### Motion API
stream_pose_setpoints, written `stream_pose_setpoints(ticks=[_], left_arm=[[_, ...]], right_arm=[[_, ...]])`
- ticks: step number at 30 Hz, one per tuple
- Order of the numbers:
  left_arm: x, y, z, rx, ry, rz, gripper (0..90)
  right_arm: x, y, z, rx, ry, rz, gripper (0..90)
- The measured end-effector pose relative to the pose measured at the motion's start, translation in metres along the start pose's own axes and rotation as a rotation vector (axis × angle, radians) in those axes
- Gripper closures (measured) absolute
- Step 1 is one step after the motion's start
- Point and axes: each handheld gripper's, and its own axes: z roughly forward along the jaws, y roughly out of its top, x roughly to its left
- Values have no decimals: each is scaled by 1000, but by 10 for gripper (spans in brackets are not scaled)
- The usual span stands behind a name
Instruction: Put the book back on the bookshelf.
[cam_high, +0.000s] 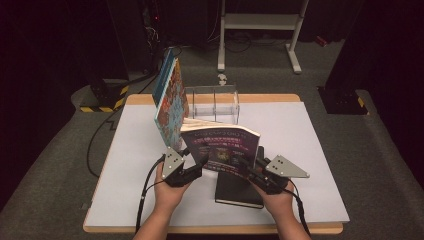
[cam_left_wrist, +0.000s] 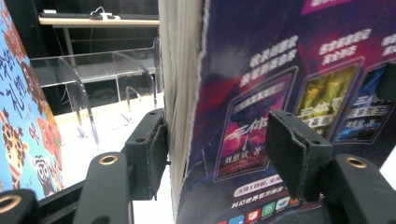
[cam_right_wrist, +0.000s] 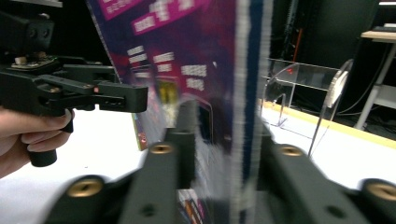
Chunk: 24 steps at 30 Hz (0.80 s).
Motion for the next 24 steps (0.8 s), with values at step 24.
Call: stream_pose_setpoints(ticks=[24], left_arm=[[11,-11,-15,63,-16,6,339]], right_arm=[[-12,-7,-8,-42,-156,14,839]])
